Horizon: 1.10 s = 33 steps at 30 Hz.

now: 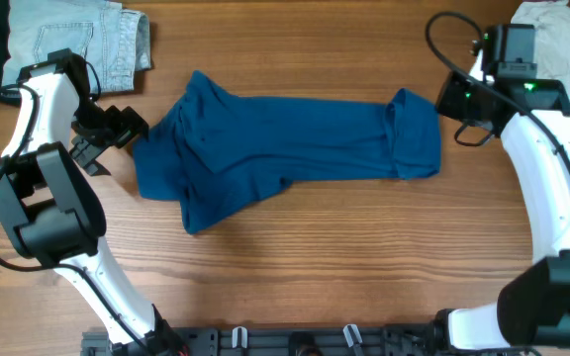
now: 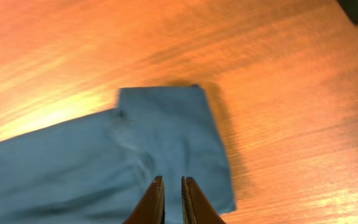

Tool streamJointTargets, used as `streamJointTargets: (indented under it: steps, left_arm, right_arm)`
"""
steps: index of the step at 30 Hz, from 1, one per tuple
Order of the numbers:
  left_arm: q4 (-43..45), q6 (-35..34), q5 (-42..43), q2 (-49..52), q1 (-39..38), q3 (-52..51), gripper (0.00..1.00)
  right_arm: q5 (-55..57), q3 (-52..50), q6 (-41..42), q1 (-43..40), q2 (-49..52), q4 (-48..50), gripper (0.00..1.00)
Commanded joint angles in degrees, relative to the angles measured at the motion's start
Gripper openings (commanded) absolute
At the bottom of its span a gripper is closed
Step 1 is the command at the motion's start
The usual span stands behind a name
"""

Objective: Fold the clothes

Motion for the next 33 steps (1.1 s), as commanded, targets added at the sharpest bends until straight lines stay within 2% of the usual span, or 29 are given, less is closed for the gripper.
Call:
streamJointTargets:
  steps: [1, 5, 9, 16, 17, 19, 22, 24, 26, 28, 30, 32, 33]
  left_arm:
    - [0.6, 0.3, -0.7, -1.2, -0.3, -0.3, 1.0]
    - [0.6, 0.3, -0.7, -1.2, -0.3, -0.3, 1.0]
    - [0.6, 0.3, -0.7, -1.2, -0.3, -0.3, 1.0]
    - [0.1, 0.3, -0.8, -1.2, -0.3, -0.3, 1.0]
    - [0.2, 0.3, -0.7, -1.2, -0.3, -0.3, 1.0]
    - [0.2, 0.3, -0.7, -1.2, -0.3, -0.3, 1.0]
    - [0.2, 0.3, -0.7, -1.2, -0.3, -0.3, 1.0]
    - [0.2, 0.3, -0.7, -1.2, -0.3, -0.3, 1.0]
    - [0.1, 0.3, -0.7, -1.2, -0.3, -0.3, 1.0]
    - [0.1, 0.3, -0.7, -1.2, -0.3, -0.3, 1.0]
    - [0.2, 0.3, -0.7, -1.2, -0.3, -0.3, 1.0]
    - [0.1, 0.3, -0.7, -1.2, -0.3, -0.3, 1.0]
    - [0.1, 0.3, -0.7, -1.2, -0.3, -0.3, 1.0]
  right_arm:
    - [-1.6, -3.9, 0.9, -0.1, 5.7, 0.6, 0.11]
    - [-13.4, -8.6, 0.9, 1.3, 16.1, 2.1, 0.05]
    - [-14.9, -8.6, 1.2, 2.7, 20.4, 1.2, 0.04]
    - [-8.2, -6.2, 3.1, 2.6, 12.0, 0.9, 0.05]
    - [-7.3, -5.4, 3.0, 2.6, 10.2, 1.4, 0.09]
    - [-5.6, -3.8, 3.0, 2.6, 6.8, 2.9, 0.27]
    - [-5.6, -3.1, 3.0, 2.6, 3.6, 7.1, 0.4]
    - [-5.1, -3.2, 3.0, 2.6, 3.5, 8.6, 0.56]
    - [-4.1, -3.2, 3.1, 2.5, 4.4, 8.8, 0.58]
    - [-2.8, -3.2, 3.0, 2.5, 6.3, 9.1, 0.52]
    - [-2.8, -3.3, 3.0, 2.5, 8.5, 9.5, 0.4]
    - [-2.8, -3.3, 3.0, 2.5, 11.2, 9.9, 0.17]
    - [-2.8, -3.3, 3.0, 2.5, 12.7, 10.3, 0.08]
